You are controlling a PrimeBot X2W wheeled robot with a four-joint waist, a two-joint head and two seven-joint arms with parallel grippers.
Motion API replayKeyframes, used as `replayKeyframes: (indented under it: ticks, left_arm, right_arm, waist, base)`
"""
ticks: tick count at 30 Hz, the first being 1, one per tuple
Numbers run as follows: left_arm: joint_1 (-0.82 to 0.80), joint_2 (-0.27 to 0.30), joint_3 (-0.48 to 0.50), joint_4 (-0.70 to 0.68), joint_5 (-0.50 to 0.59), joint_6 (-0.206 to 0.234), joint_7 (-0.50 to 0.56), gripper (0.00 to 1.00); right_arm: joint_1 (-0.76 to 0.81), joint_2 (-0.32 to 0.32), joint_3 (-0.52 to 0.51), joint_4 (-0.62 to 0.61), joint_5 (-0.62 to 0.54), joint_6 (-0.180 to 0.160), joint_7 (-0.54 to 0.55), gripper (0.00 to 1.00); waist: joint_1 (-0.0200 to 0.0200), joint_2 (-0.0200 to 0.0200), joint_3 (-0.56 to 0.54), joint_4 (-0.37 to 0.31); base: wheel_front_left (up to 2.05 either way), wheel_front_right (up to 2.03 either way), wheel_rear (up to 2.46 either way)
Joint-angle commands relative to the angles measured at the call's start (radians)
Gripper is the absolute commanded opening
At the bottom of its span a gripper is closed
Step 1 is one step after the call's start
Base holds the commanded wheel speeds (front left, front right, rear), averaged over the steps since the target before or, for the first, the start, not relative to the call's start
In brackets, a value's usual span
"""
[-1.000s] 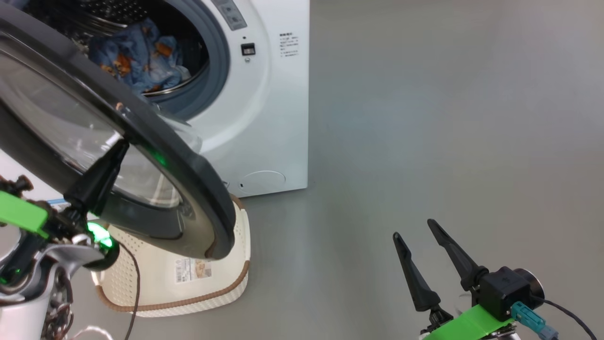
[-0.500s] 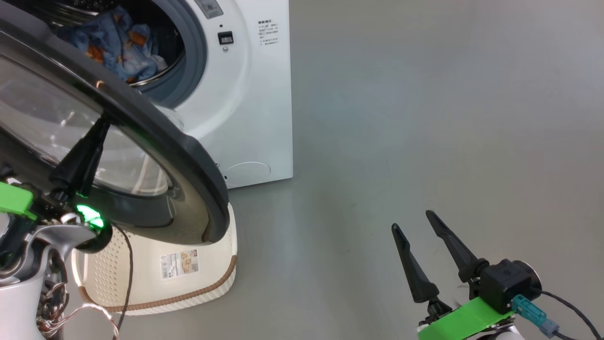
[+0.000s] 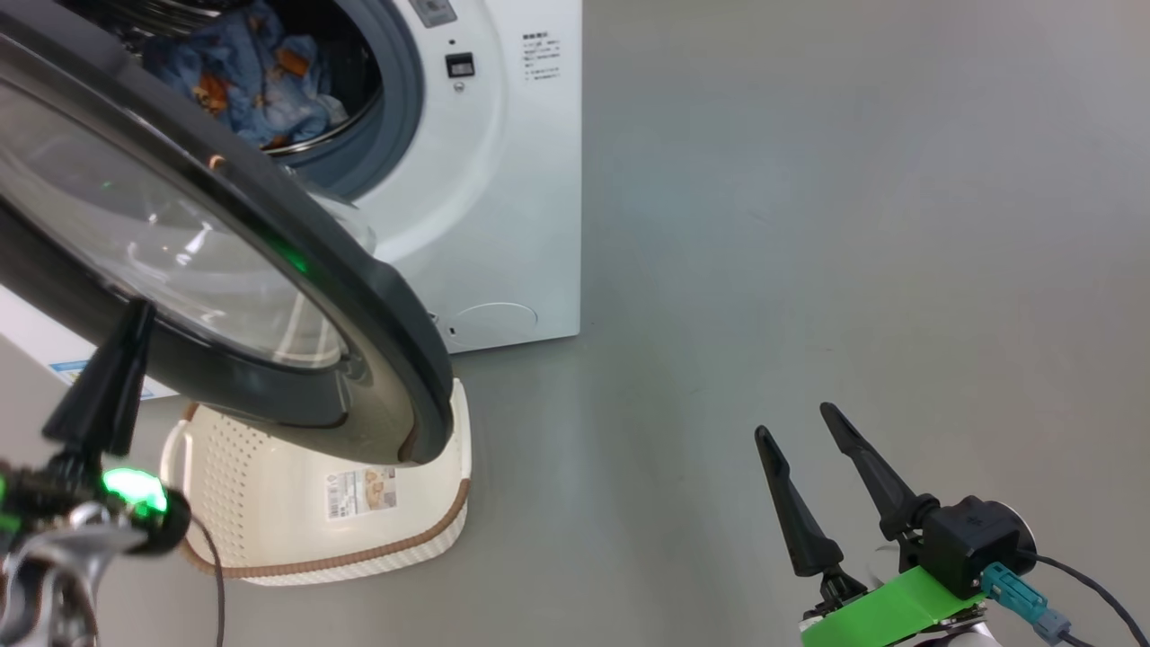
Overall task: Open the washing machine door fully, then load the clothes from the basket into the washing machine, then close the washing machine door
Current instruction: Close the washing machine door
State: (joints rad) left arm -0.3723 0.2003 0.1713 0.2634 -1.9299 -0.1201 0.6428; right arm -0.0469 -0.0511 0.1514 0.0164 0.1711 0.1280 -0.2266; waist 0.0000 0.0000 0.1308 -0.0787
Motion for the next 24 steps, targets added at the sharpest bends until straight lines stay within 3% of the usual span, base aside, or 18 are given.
replayKeyframes:
  ticks: [1,2,3,12,17,21,24]
  left_arm:
    - [0.035,0.018,0.058,-0.066,0.012,-0.01,0.007,0.22]
    - [0.058,0.009,0.071,-0.087,0.016,-0.01,0.008,0.49]
    - [0.08,0.001,0.083,-0.106,0.026,-0.01,0.005,1.0]
    - [0.199,-0.076,0.147,-0.254,0.137,-0.01,-0.045,1.0]
    - [0.224,-0.091,0.158,-0.328,0.265,-0.01,-0.115,1.0]
    - [0.26,-0.096,0.139,-0.402,0.49,-0.01,-0.259,1.0]
    - [0.301,-0.05,0.084,-0.431,0.762,-0.01,-0.423,1.0]
  right_arm:
    - [-0.024,0.001,0.026,-0.02,0.003,0.003,-0.012,1.0]
    - [-0.023,0.001,0.026,-0.019,0.003,0.003,-0.012,1.0]
    - [-0.022,0.001,0.025,-0.018,0.003,0.003,-0.013,1.0]
    - [0.01,0.001,-0.007,-0.021,0.004,0.003,-0.013,1.0]
    - [0.024,0.001,-0.023,-0.029,0.01,0.003,-0.006,1.0]
    - [0.035,0.001,-0.042,-0.039,0.008,0.003,-0.002,1.0]
    - [0.046,0.001,-0.052,-0.048,0.013,0.003,0.0,1.0]
  waist:
    - [0.0,0.0,-0.008,0.011]
    - [0.0,0.0,-0.009,0.014]
    - [0.0,0.0,-0.013,0.018]
    - [0.0,0.0,-0.034,0.052]
    - [0.0,0.0,-0.044,0.061]
    - [0.0,0.0,-0.053,0.071]
    - [0.0,0.0,-0.059,0.079]
  base:
    - [0.0,0.0,0.0]
    - [0.0,0.0,0.0]
    - [0.0,0.0,0.0]
    - [0.0,0.0,0.0]
    - [0.0,0.0,0.0]
    - [0.0,0.0,0.0]
    - [0.0,0.0,0.0]
